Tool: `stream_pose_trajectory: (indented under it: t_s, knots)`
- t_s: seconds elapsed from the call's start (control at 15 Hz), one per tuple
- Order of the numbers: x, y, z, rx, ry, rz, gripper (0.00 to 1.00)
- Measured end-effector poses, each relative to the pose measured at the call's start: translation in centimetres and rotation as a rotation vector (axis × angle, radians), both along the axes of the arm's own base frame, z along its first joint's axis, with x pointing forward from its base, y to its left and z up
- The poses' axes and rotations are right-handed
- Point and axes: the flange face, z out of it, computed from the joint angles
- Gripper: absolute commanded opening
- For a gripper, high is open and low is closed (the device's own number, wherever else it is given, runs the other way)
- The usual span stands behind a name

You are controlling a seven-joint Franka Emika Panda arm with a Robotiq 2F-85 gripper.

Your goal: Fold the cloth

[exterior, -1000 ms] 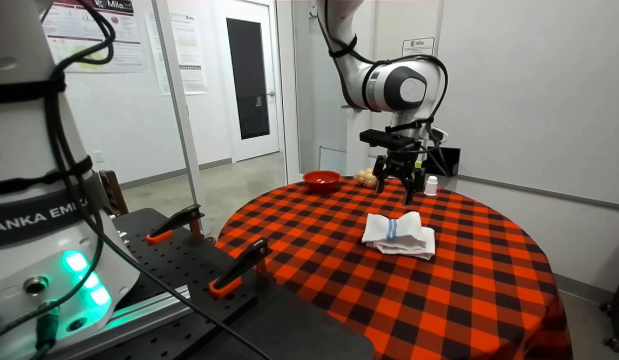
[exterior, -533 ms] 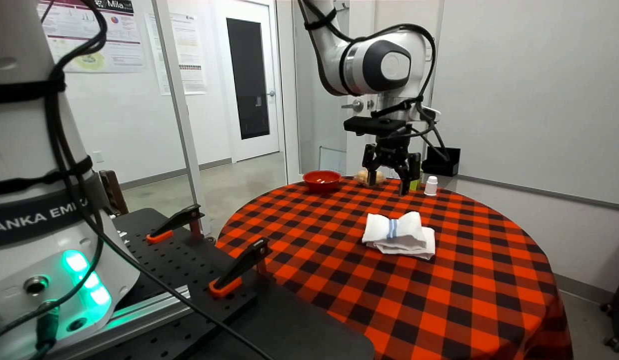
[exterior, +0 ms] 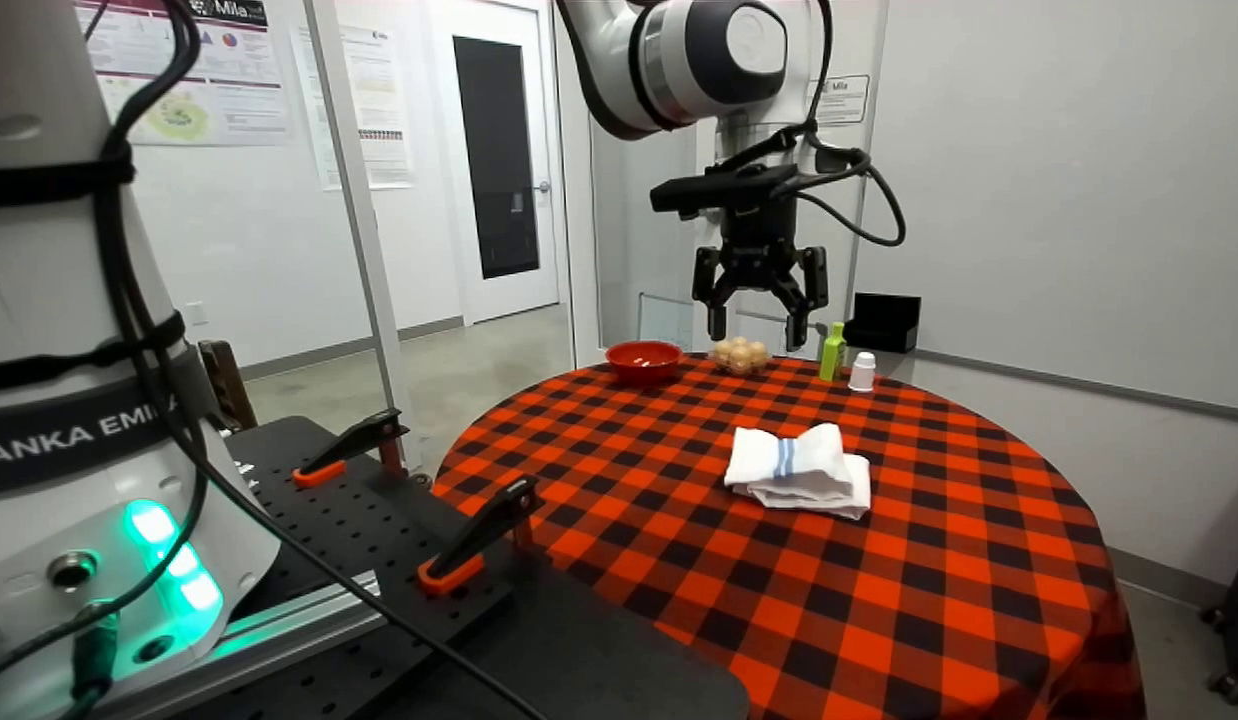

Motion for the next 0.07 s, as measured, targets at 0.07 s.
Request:
stream_pose_trajectory:
  t_s: [0.07]
  knots:
    - [-0.13, 0.04, 0.08, 0.001, 0.000, 0.001, 1.00]
